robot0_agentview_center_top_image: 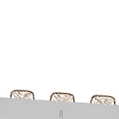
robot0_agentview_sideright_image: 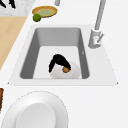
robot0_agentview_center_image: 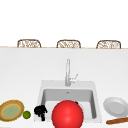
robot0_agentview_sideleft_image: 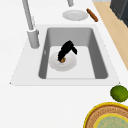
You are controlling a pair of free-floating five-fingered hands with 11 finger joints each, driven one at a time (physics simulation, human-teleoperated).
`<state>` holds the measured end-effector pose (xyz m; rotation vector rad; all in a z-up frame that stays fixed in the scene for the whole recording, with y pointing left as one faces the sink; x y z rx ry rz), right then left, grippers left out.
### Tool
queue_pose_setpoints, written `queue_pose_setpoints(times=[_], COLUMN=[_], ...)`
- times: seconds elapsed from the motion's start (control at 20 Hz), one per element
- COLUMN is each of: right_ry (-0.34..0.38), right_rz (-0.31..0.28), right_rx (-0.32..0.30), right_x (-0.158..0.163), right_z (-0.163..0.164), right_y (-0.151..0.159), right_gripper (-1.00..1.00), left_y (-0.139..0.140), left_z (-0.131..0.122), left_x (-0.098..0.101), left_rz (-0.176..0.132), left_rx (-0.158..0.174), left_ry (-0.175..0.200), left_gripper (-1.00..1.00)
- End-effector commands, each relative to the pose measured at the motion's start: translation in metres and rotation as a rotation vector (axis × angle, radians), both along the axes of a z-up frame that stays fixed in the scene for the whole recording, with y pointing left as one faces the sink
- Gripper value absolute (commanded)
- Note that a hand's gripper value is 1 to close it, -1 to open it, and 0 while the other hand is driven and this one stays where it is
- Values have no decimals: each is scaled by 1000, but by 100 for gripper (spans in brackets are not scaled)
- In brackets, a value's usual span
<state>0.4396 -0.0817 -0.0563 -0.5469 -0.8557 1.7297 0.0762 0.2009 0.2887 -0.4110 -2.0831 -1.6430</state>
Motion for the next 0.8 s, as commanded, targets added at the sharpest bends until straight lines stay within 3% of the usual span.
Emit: queue_pose_setpoints(times=[0.0,0.25,0.5,0.75], right_ry=[106,169,159,130], right_rz=[-4,-19,-27,-35], right_rx=[0,1,-30,-50], right_x=[18,49,61,47], right_z=[-12,-11,-28,-37], right_y=[0,-1,4,13], right_gripper=[-100,-100,-100,-100], left_y=[0,0,0,0], left_z=[0,0,0,0], left_x=[0,0,0,0], left_rz=[0,0,0,0], left_rx=[0,0,0,0], left_ry=[0,0,0,0], left_gripper=[0,0,0,0])
